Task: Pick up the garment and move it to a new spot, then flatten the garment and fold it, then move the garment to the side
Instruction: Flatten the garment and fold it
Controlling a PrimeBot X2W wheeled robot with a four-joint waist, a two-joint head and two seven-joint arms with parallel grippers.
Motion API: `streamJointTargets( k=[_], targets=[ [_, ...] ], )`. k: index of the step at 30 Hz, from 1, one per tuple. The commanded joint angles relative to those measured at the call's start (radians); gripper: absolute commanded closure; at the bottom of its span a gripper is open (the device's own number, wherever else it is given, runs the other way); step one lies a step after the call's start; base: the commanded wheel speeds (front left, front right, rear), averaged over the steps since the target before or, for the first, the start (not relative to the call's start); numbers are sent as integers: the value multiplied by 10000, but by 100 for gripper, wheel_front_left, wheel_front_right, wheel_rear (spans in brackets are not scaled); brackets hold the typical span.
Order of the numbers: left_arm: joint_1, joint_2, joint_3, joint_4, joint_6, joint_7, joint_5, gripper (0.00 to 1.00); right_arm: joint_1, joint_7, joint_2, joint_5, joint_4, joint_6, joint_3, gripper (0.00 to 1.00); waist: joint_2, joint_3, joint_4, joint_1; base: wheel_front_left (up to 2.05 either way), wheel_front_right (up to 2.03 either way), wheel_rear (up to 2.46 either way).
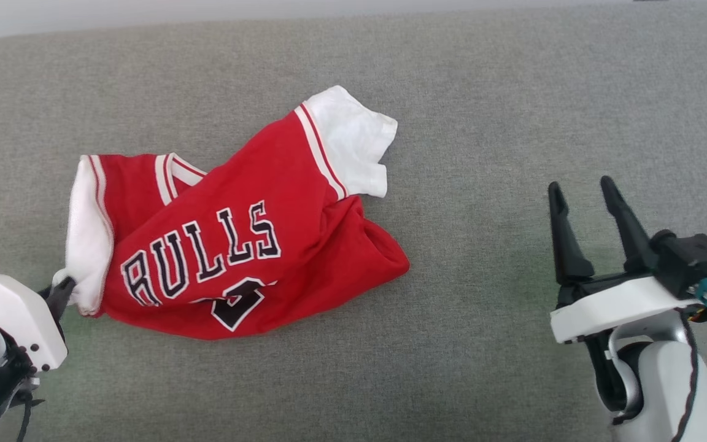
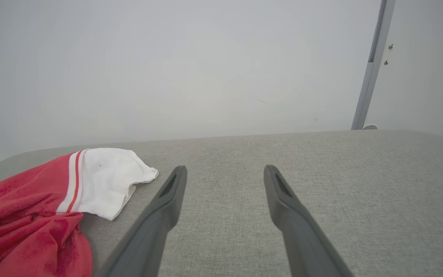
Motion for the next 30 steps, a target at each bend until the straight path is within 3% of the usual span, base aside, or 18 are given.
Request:
streamJointTargets(
  k=[1, 8, 16, 22, 30],
  targets=[
    [-177, -97, -34, 103, -150, -197, 236, 0, 3, 117, -6, -22, 17, -3, 139, 0, 0, -96, 59, 0, 0, 0, 0],
    [-386, -261, 89, -190, -395, -1942, 1172, 0, 44, 689, -89, -161, 122, -3, 798, 0, 0, -469, 443, 0, 0, 0, 0],
    [81, -764, 64, -865, 133, -4230, 2452, 0, -175, 1626, -725, 186, 397, -3, 1716, 0, 0, -838, 1285, 0, 0, 0, 0],
    [520, -1167, 42, -1268, 602, -5022, 3056, 0, -624, 2232, -1239, 373, 686, -3, 2125, 0, 0, -902, 1951, 0, 0, 0, 0],
    [1204, -2145, 192, -1602, 783, -5312, 3468, 0, -1857, 2856, -1994, 538, 1775, -3, 2414, 0, 0, -851, 3039, 0, 0, 0, 0]
  ],
)
